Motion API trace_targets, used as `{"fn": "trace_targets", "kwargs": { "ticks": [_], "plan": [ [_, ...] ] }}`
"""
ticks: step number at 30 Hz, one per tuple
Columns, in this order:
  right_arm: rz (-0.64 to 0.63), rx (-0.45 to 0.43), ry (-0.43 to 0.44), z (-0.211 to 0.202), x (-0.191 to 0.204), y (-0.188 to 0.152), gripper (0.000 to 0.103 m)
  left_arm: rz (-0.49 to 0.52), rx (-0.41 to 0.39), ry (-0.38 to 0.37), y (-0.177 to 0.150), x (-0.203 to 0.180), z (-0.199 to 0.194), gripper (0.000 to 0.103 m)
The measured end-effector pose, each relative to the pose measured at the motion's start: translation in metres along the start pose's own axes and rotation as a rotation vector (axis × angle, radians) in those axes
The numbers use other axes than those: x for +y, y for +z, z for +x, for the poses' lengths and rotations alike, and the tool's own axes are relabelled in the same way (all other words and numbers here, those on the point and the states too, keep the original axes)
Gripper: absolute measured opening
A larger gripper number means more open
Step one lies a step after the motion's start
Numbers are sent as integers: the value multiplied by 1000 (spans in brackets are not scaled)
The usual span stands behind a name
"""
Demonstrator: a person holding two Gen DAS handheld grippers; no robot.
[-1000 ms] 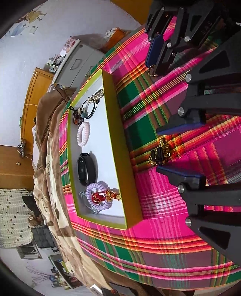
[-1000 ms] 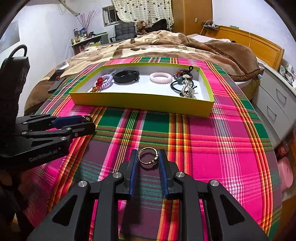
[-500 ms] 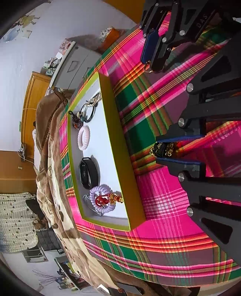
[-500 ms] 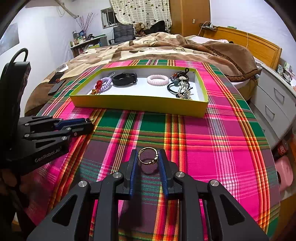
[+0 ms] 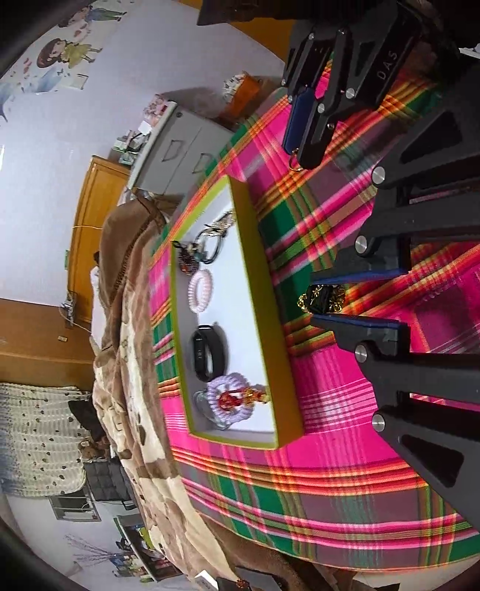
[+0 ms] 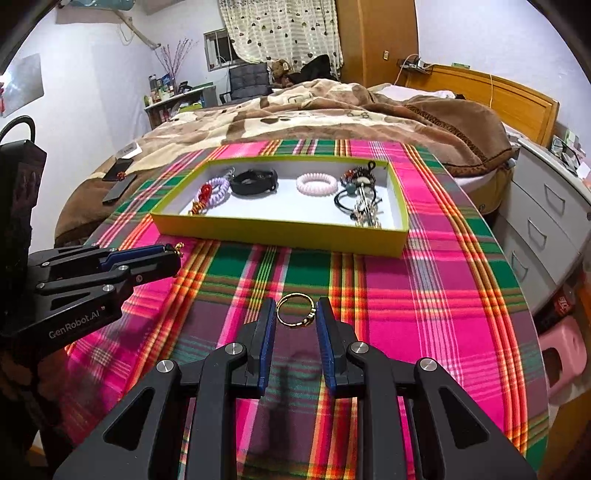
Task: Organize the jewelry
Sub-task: 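Grasp the gold charm with the left gripper while the right gripper grasps the gold ring, then carry both held items into the yellow box and open both grippers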
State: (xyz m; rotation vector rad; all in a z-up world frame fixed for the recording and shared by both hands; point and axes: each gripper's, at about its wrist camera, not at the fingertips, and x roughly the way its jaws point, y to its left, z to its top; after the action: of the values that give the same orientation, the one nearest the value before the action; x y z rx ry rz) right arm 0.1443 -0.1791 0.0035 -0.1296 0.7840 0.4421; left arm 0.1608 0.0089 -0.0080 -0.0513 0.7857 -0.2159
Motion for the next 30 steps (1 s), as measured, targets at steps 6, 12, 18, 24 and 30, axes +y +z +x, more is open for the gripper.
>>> {"fn": "trace_targets", "kwargs": {
  "ticks": [6,12,18,24,30],
  "plan": [
    [-16,-30,-4,-1,-1,16,23,-2,-34,5,16,5,-3,16],
    [-22,-53,-5,6,-7,37,23,12,-57,21,34,13,2,16],
    [-38,-63,-6,19,-10,58,23,26,-62,25,50,20,15,16],
    [-50,-59,0,38,-13,77,23,31,-55,24,63,26,34,16],
    [-51,-34,10,62,-16,89,23,18,-28,27,69,36,57,16]
  ]
}}
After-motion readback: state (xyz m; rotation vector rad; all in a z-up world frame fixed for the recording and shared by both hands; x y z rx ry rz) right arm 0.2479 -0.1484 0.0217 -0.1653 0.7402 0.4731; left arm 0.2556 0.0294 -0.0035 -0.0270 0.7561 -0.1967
